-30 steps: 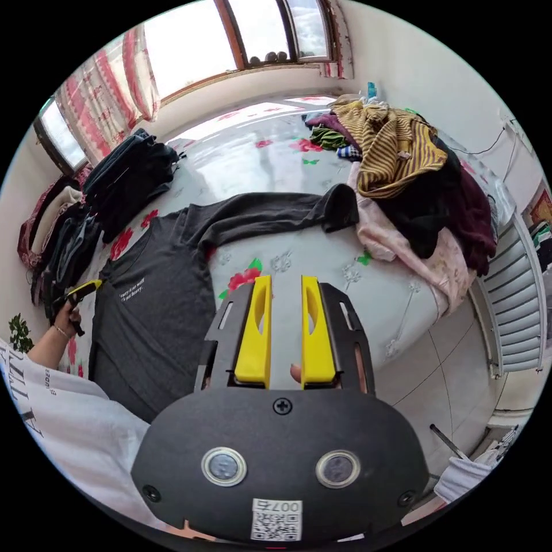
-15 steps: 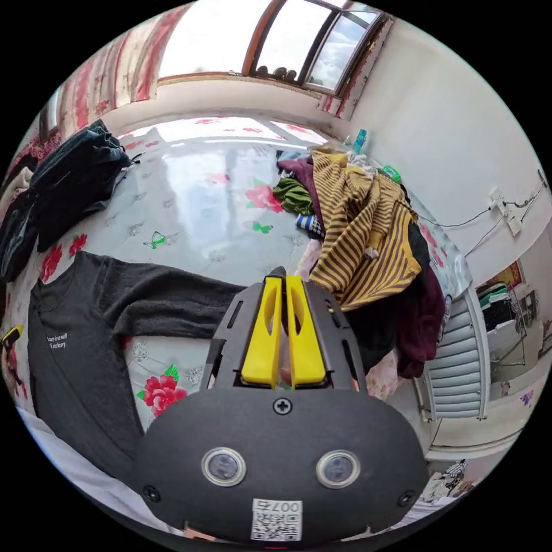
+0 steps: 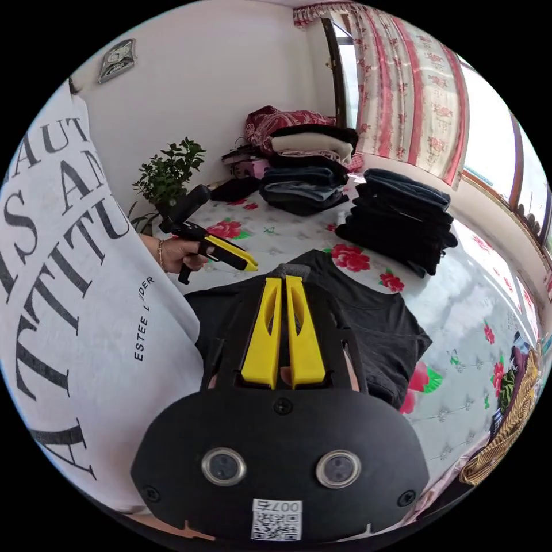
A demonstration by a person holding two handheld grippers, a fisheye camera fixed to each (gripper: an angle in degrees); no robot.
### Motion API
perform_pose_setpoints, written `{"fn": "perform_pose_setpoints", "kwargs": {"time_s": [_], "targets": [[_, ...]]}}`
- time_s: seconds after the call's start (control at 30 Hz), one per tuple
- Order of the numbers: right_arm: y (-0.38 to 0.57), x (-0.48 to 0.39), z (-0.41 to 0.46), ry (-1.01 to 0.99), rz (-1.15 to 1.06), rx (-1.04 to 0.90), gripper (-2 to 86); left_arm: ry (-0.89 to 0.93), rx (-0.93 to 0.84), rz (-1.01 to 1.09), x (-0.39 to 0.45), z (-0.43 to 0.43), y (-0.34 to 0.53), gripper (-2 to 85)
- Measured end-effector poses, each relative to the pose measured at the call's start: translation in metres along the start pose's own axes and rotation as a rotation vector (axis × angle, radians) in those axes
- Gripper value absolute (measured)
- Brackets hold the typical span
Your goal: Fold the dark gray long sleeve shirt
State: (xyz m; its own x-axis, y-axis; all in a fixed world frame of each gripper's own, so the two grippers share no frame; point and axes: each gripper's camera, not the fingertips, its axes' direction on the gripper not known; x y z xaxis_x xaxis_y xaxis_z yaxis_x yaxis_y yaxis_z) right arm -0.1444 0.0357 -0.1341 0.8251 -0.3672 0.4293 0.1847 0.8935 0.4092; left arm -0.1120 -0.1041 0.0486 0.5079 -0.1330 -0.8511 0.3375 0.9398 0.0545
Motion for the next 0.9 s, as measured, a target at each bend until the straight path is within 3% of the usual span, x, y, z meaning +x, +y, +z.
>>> {"fn": "perform_pose_setpoints", "kwargs": {"time_s": [0.13,0.37,0.53,0.73,0.9], "targets": [[0.006,-0.033,0.066,-0.066,-0.016,-0.176,-0.2,0.014,-0.013,-0.010,-0.015,-0.010,0.023,7.9],[-0.004,-0.053,0.078,-0.114,-0.067,-0.201,-0.2,0.062,-0.007,0.068,-0.018,-0.014,0.028,8.4],[0.005,-0.068,0.116,-0.159,-0.088,-0.357,0.0,0.112,-0.062,0.141,-0.009,0.004,0.024,9.3],[0.002,-0.058,0.094,-0.185,-0.069,-0.273,0.9,0.165,-0.090,0.253,0.018,0.027,0.011,11.3],[-0.001,-0.071,0.122,-0.158,-0.202,-0.383,3.3,0.183,-0.123,0.302,0.039,0.050,-0.012,11.4]]}}
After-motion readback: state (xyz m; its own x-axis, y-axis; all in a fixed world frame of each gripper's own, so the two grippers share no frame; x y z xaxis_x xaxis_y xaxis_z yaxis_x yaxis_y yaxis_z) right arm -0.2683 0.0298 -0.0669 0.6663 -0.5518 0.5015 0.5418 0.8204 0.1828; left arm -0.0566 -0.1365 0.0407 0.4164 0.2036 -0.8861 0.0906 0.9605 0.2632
